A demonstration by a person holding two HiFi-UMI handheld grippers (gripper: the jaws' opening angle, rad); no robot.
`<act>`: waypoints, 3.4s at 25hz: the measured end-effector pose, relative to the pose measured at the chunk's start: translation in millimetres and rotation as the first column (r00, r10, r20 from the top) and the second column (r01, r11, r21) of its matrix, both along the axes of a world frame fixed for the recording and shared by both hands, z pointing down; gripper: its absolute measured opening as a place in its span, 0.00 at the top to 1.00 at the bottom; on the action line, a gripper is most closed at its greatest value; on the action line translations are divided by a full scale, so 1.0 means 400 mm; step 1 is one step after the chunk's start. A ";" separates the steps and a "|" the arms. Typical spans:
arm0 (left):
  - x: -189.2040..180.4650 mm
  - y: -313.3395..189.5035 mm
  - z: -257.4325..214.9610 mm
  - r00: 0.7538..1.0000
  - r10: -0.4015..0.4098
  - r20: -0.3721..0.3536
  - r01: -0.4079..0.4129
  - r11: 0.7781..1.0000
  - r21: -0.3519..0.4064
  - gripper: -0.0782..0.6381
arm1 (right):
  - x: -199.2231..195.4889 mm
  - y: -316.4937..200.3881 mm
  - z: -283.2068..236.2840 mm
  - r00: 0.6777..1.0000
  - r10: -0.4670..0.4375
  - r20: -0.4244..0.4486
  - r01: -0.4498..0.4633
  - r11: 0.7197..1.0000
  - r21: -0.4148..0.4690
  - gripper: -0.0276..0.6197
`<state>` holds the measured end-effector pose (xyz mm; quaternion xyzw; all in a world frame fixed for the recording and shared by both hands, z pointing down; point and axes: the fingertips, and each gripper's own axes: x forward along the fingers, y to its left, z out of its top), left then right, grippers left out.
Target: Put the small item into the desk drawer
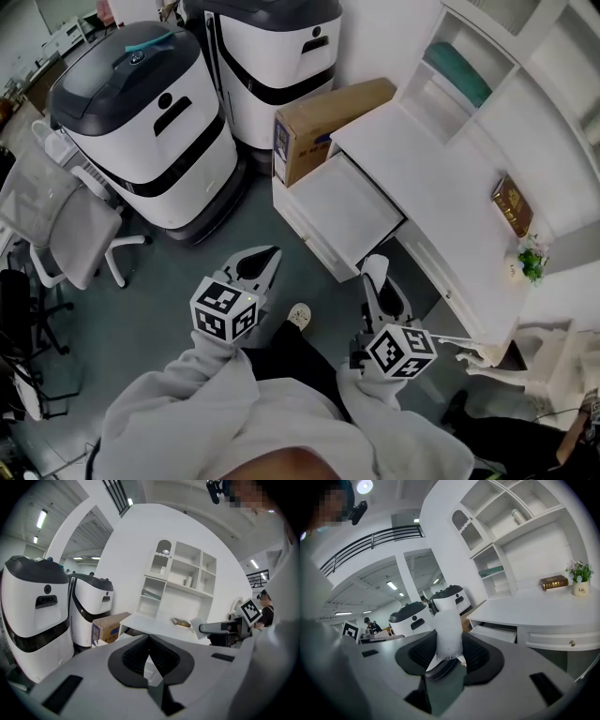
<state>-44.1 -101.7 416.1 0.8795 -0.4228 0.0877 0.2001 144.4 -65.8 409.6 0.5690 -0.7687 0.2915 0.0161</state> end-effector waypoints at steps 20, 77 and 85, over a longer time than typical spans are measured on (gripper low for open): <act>0.073 -0.208 -0.020 0.999 -0.041 0.022 0.041 0.999 0.034 0.87 | 0.068 -0.228 0.012 0.998 -0.056 0.031 0.055 0.998 0.015 0.68; 0.127 -0.647 0.221 0.985 0.161 0.064 -0.143 0.964 -0.225 0.87 | 0.052 -0.622 0.411 0.998 0.052 -0.040 -0.063 0.932 -0.356 0.68; 0.125 -0.698 0.274 0.976 0.205 0.068 -0.179 0.944 -0.278 0.87 | 0.056 -0.673 0.548 0.993 0.062 -0.097 -0.098 0.896 -0.432 0.68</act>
